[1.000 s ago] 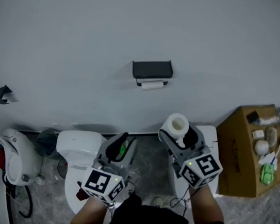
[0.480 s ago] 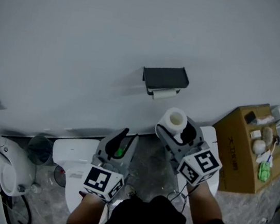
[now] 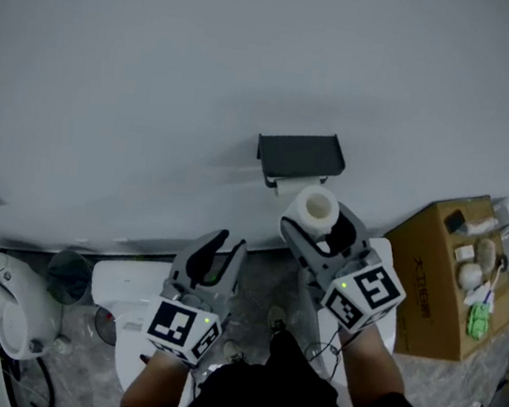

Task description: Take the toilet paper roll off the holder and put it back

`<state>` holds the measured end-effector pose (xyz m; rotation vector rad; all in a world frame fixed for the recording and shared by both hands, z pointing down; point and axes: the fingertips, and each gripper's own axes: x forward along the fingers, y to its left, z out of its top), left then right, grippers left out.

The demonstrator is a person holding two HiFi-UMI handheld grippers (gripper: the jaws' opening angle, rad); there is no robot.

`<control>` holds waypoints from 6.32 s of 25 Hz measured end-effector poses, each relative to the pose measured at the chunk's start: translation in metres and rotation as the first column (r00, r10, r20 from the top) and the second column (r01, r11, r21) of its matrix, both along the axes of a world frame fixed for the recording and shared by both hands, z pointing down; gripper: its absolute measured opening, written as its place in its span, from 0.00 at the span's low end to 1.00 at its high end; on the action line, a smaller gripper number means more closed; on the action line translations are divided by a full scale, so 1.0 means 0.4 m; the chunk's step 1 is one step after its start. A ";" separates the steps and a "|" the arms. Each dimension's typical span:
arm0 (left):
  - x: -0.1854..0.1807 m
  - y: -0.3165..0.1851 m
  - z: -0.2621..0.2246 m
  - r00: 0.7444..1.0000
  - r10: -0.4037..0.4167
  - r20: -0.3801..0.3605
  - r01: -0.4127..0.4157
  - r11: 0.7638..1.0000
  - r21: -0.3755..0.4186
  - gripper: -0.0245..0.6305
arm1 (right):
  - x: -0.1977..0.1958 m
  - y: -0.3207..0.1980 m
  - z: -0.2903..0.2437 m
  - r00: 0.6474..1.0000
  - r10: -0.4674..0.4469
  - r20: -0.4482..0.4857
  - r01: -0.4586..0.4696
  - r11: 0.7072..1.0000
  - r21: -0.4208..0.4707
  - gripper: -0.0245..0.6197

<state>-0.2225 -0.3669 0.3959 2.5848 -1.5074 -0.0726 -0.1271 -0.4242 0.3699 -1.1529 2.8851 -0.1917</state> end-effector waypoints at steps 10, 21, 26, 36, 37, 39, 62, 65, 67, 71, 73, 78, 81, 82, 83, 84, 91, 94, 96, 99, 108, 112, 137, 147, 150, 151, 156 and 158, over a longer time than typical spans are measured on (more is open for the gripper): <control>0.058 -0.139 -0.049 0.996 -0.091 0.027 0.090 0.996 0.017 0.19 | 0.060 -0.194 -0.066 0.998 -0.061 0.027 0.059 0.996 0.063 0.52; 0.104 -0.256 -0.058 0.992 -0.122 0.038 0.121 0.992 0.028 0.19 | 0.107 -0.353 -0.054 0.998 -0.063 -0.002 0.063 0.995 0.073 0.52; 0.112 -0.292 -0.056 0.991 -0.126 0.037 0.125 0.992 0.028 0.20 | 0.119 -0.398 -0.036 0.998 -0.068 -0.001 0.068 0.996 0.055 0.52; 0.104 -0.339 -0.031 0.992 -0.125 0.035 0.125 0.992 0.006 0.20 | 0.106 -0.443 0.020 0.996 -0.083 -0.042 0.084 0.996 0.022 0.52; 0.103 -0.342 -0.029 0.992 -0.124 0.036 0.124 0.992 0.004 0.20 | 0.105 -0.444 0.022 0.996 -0.084 -0.044 0.085 0.996 0.022 0.52; 0.103 -0.346 -0.027 0.992 -0.123 0.036 0.123 0.992 0.002 0.20 | 0.104 -0.446 0.022 0.995 -0.083 -0.047 0.084 0.996 0.027 0.52; 0.097 -0.282 -0.071 0.997 -0.080 0.021 0.079 0.996 0.038 0.20 | 0.143 -0.373 -0.035 1.000 0.005 -0.021 -0.004 0.998 0.063 0.61; 0.103 -0.257 -0.072 0.998 -0.059 0.015 0.058 0.998 0.040 0.20 | 0.164 -0.342 -0.043 0.999 0.038 -0.013 -0.037 0.997 0.064 0.61; 0.100 -0.234 -0.073 0.999 -0.043 0.010 0.042 0.998 0.040 0.20 | 0.170 -0.315 -0.048 0.998 0.062 -0.008 -0.061 0.996 0.065 0.61; 0.086 -0.177 -0.072 1.000 -0.011 -0.002 0.011 0.999 0.040 0.20 | 0.169 -0.244 -0.053 0.995 0.102 -0.009 -0.101 0.993 0.067 0.59; 0.076 -0.146 -0.070 1.000 0.001 -0.012 -0.001 0.999 0.038 0.20 | 0.159 -0.203 -0.050 0.994 0.110 -0.018 -0.109 0.992 0.063 0.59; 0.041 -0.063 -0.051 0.998 0.032 -0.045 -0.031 0.999 0.027 0.20 | 0.124 -0.085 -0.036 0.991 0.130 -0.040 -0.128 0.991 0.049 0.45; 0.020 -0.006 -0.032 0.997 0.059 -0.058 -0.058 0.998 0.018 0.20 | 0.106 -0.007 -0.025 0.987 0.152 -0.054 -0.150 0.988 0.048 0.10; 0.015 0.014 -0.026 0.996 0.067 -0.059 -0.066 0.998 0.014 0.20 | 0.102 0.018 -0.021 0.985 0.160 -0.060 -0.157 0.986 0.047 0.04; 0.010 0.033 -0.020 0.995 0.074 -0.060 -0.074 0.997 0.009 0.20 | 0.098 0.042 -0.017 0.984 0.166 -0.065 -0.163 0.986 0.045 0.04; 0.008 0.050 -0.015 0.995 0.080 -0.061 -0.080 0.997 0.005 0.20 | 0.096 0.064 -0.014 0.983 0.170 -0.069 -0.167 0.985 0.042 0.04; 0.021 0.140 -0.040 0.994 0.096 -0.050 -0.095 0.995 0.020 0.19 | 0.098 0.171 -0.026 0.984 0.166 -0.064 -0.163 0.986 0.043 0.04; 0.042 0.170 -0.052 0.995 0.094 -0.041 -0.093 0.995 0.024 0.19 | 0.109 0.204 -0.040 0.987 0.150 -0.052 -0.147 0.988 0.052 0.04; 0.065 0.190 -0.059 0.995 0.091 -0.036 -0.090 0.996 0.023 0.11 | 0.128 0.227 -0.047 0.989 0.141 -0.049 -0.138 0.989 0.057 0.04; 0.124 0.225 -0.064 0.996 0.087 -0.028 -0.086 0.996 0.023 0.04 | 0.184 0.262 -0.049 0.991 0.130 -0.037 -0.128 0.990 0.056 0.04; 0.348 0.355 -0.086 1.000 0.010 0.015 -0.010 1.000 0.016 0.04 | 0.376 0.386 -0.044 1.000 0.028 0.007 -0.028 0.999 0.042 0.04; 0.405 0.426 -0.074 0.997 -0.065 0.028 0.065 0.998 -0.004 0.04 | 0.418 0.444 -0.028 0.998 -0.059 0.035 0.058 0.998 0.027 0.04; 0.168 0.854 -0.056 0.978 -0.207 0.011 0.207 0.978 -0.018 0.04 | 0.169 0.824 -0.010 0.982 -0.187 0.037 0.187 0.982 -0.001 0.04; 0.158 1.015 -0.036 0.999 -0.042 -0.024 0.042 0.999 -0.023 0.04 | 0.194 1.040 -0.014 1.000 -0.009 -0.016 0.010 1.000 0.004 0.04; 0.215 1.036 -0.039 0.999 0.019 -0.037 -0.020 1.000 -0.018 0.04 | 0.254 1.079 -0.017 0.999 0.046 -0.029 -0.046 0.999 0.001 0.04; 0.238 1.045 -0.043 0.998 0.039 -0.039 -0.039 0.999 -0.013 0.04 | 0.278 1.092 -0.021 0.998 0.064 -0.029 -0.064 0.998 0.002 0.04; 0.350 1.080 -0.071 0.996 0.092 -0.020 -0.092 0.996 -0.004 0.04 | 0.395 1.135 -0.047 0.993 0.115 -0.013 -0.115 0.993 0.015 0.04; 0.396 1.088 -0.078 0.996 0.092 -0.012 -0.092 0.996 -0.001 0.04 | 0.442 1.143 -0.051 0.993 0.116 -0.004 -0.116 0.993 0.015 0.04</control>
